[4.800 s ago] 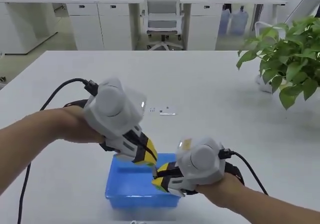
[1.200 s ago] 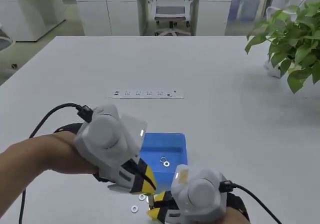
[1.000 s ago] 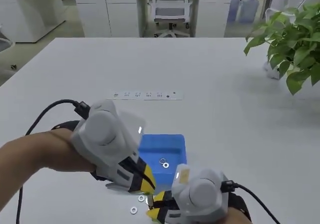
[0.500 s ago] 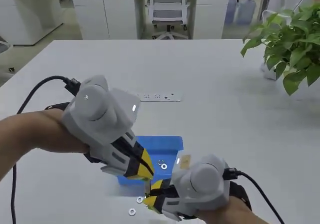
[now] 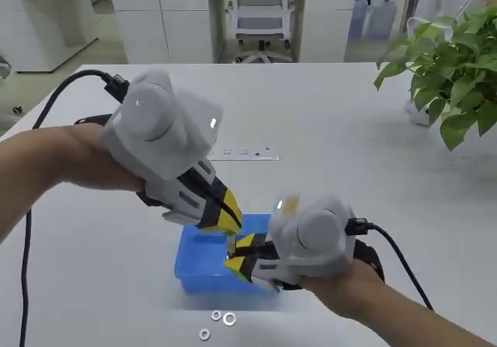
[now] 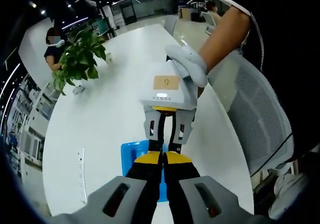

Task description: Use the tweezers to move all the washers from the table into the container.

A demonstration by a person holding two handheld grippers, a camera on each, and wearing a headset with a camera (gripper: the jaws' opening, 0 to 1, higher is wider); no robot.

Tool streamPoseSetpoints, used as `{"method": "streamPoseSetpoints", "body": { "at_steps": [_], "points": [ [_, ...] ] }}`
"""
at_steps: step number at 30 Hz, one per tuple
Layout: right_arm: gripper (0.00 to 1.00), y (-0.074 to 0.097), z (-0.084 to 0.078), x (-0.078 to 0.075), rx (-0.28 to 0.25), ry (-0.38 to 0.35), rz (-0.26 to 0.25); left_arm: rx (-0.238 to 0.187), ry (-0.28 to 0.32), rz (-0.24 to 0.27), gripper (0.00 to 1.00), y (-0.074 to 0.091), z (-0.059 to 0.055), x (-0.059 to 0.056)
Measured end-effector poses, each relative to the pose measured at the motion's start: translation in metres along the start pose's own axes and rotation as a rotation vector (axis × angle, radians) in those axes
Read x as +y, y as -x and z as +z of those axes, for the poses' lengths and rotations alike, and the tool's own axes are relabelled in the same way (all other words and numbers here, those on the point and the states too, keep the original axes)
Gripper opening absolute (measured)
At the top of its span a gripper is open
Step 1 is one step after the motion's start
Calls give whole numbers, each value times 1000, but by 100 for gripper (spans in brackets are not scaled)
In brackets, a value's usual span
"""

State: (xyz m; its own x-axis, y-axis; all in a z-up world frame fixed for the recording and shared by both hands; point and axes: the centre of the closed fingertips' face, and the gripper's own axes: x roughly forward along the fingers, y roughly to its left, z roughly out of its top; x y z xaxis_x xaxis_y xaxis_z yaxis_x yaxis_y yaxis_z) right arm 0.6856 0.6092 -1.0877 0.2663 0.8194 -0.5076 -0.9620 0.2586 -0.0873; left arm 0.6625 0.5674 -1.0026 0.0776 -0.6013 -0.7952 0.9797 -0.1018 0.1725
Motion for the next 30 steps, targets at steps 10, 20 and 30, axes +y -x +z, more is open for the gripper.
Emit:
{"method": "streamPoseSetpoints", "body": {
  "at_steps": [10,20,30],
  "points": [
    [10,-10,-17,-21,27,-17,-21,36,-28,-4,4,-19,-11,19],
    [10,-19,-31,-29,53,-51,-20,52,-14,-35,4,-33,-22,27],
    [10,-29,-46,-32,85,-87,-9,54,22,-60,4,-44,-36,33]
  ]
}}
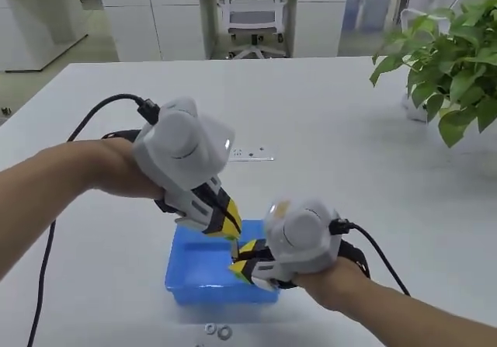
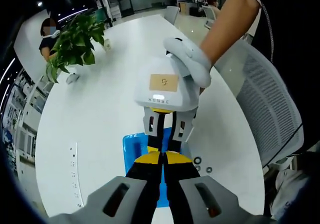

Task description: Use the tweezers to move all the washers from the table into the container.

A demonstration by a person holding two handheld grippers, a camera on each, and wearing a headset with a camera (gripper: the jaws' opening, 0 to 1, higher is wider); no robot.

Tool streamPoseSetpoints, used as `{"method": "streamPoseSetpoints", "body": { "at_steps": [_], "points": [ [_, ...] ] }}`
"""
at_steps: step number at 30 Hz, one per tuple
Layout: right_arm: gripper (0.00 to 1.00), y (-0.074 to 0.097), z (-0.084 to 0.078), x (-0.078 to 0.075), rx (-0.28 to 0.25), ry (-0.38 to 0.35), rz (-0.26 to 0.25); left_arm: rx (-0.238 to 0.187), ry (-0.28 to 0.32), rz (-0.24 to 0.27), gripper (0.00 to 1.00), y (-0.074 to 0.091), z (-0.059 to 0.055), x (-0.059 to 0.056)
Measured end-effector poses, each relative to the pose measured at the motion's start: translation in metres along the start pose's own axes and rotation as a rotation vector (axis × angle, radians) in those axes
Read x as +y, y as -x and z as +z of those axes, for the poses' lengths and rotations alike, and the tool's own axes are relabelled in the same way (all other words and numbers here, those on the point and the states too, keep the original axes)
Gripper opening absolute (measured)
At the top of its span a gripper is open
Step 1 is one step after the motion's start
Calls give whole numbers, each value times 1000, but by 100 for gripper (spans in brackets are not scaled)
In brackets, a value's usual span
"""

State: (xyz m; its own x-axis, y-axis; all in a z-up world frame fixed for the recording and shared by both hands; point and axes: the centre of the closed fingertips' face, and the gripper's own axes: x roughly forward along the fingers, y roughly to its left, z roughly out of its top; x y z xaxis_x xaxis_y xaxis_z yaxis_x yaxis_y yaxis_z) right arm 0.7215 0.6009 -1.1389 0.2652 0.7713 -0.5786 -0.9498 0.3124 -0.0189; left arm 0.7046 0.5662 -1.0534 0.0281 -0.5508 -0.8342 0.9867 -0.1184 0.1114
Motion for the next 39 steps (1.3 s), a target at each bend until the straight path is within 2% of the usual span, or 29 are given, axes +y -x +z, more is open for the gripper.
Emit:
{"method": "streamPoseSetpoints", "body": {
  "at_steps": [20,31,39],
  "points": [
    [11,-1,-6,-9,8,-17,-7,5,-10,-5,4,-6,1,5],
    [11,8,5,-5,-15,-2,-17,4,-25,6,4,5,10,2],
    [10,19,17,2,-43,8,-24,-9,-34,15,4,19,20,-5]
  ]
}}
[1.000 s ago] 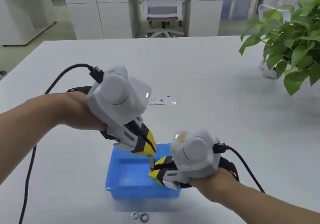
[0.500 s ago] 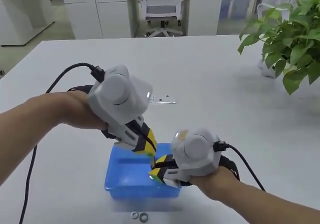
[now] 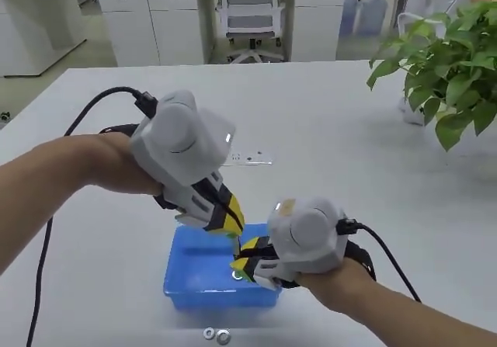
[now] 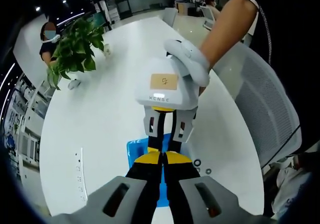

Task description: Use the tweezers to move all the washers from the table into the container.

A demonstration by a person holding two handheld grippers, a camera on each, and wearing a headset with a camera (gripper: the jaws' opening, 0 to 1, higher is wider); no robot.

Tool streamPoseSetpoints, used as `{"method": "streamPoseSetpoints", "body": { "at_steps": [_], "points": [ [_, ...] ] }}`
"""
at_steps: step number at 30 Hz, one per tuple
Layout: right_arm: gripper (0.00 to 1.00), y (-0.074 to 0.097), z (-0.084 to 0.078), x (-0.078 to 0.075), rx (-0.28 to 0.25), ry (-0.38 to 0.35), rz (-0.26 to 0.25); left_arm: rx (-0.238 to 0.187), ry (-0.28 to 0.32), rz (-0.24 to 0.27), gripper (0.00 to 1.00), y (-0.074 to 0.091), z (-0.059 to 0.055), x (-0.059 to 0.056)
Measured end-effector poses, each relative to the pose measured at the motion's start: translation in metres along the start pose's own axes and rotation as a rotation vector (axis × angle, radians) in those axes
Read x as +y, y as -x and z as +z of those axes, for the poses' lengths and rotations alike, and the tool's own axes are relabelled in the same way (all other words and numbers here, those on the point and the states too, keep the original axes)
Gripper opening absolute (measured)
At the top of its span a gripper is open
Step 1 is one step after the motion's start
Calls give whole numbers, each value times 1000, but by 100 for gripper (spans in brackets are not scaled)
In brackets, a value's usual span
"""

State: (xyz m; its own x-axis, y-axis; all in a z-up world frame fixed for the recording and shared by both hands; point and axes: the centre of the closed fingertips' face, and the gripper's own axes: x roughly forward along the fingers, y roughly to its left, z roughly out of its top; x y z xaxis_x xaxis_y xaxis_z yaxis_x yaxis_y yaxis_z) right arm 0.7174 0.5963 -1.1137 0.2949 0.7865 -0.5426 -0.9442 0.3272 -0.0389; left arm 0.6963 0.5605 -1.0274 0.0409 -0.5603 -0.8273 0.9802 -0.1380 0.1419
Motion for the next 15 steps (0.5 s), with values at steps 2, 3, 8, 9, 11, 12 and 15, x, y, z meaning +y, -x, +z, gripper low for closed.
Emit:
{"method": "streamPoseSetpoints", "body": {
  "at_steps": [2,3,8,9,11,12,15],
  "points": [
    [10,3,4,4,-8,7,0,-6,-1,3,4,4,4,-3],
    [10,4,5,5,-10,13,1,-8,-1,3,4,5,5,-5],
    [9,10,11,16,-14,26,9,-8,-9,6,4,12,10,-15],
    [9,11,11,18,-15,33,5,-10,-11,4,4,13,12,-18],
    [9,13,13,23,-16,38,9,-9,-13,3,4,15,13,-22],
    [9,14,15,25,-17,42,11,-10,-13,3,4,16,14,-24],
    [8,16,17,34,-20,54,20,-11,-10,-3,4,19,16,-30]
  ]
}}
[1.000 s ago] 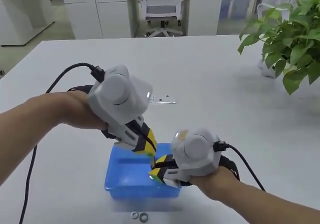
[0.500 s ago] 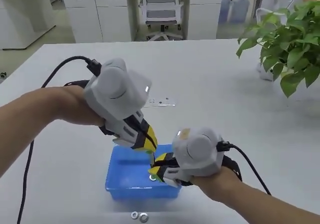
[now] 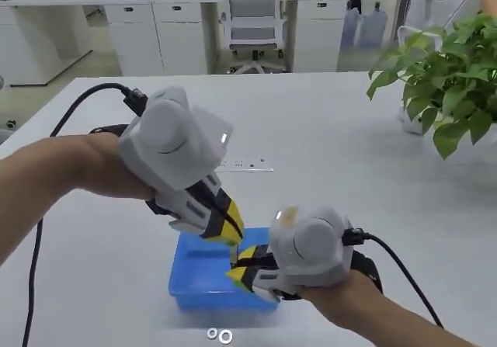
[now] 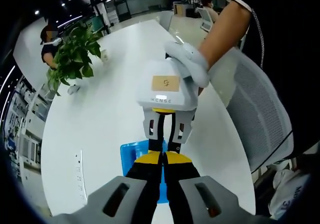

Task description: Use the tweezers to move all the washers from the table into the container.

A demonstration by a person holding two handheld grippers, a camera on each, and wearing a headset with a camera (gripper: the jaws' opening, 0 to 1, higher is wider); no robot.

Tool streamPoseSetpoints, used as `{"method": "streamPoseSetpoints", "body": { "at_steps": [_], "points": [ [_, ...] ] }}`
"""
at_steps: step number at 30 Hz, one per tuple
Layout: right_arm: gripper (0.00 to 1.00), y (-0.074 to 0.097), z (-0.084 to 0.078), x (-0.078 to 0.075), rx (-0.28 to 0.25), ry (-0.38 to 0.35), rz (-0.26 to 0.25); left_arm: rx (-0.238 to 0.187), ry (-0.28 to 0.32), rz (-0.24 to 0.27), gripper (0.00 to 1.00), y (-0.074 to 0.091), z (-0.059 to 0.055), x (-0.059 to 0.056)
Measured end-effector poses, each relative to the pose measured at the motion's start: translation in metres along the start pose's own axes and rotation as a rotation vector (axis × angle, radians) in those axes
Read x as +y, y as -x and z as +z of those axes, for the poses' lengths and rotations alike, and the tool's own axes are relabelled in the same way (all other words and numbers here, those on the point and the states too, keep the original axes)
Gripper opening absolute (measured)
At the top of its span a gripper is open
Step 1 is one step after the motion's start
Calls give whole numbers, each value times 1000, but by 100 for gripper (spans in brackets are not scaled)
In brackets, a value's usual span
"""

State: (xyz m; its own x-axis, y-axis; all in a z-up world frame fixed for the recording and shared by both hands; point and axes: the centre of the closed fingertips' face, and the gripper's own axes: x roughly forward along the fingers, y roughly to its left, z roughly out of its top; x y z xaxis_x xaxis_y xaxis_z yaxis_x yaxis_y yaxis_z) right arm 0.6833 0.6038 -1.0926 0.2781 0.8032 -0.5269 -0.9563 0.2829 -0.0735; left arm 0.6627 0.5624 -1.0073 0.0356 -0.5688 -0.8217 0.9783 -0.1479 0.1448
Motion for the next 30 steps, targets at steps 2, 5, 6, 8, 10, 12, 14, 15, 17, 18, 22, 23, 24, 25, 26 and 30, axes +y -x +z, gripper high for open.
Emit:
{"method": "streamPoseSetpoints", "body": {
  "at_steps": [2,5,6,8,10,12,14,15,17,18,22,23,24,25,26,30],
  "points": [
    [8,0,1,5,1,10,5,1,2,-2,4,1,0,-4],
    [8,1,1,12,0,11,13,-2,8,-5,4,2,1,-10],
    [8,1,1,15,1,13,17,-3,10,-6,4,2,1,-12],
    [8,1,1,19,0,12,22,-5,13,-10,4,1,1,-16],
    [8,1,0,23,0,15,24,-5,14,-12,4,1,2,-20],
    [8,2,0,28,-1,13,27,-6,16,-14,4,0,2,-24],
    [8,1,-2,32,0,12,33,-5,18,-18,4,-1,1,-29],
    [8,1,-3,33,3,13,34,-3,17,-21,4,-2,1,-30],
    [8,1,-5,37,6,15,37,-3,18,-25,4,-3,0,-34],
    [8,1,-6,38,7,14,38,-2,18,-27,4,-3,-1,-35],
    [8,0,-9,44,7,15,42,-1,19,-31,4,-5,-3,-40],
    [8,0,-9,45,7,14,42,-1,19,-31,4,-5,-4,-41],
    [8,-1,-11,46,9,14,43,-1,20,-31,4,-6,-4,-43],
    [8,-1,-11,47,10,14,44,0,21,-31,4,-7,-5,-44],
    [8,-1,-13,49,12,18,46,0,22,-32,4,-8,-6,-46],
    [9,-3,-17,53,15,20,48,-1,23,-32,4,-11,-8,-50]
  ]
}}
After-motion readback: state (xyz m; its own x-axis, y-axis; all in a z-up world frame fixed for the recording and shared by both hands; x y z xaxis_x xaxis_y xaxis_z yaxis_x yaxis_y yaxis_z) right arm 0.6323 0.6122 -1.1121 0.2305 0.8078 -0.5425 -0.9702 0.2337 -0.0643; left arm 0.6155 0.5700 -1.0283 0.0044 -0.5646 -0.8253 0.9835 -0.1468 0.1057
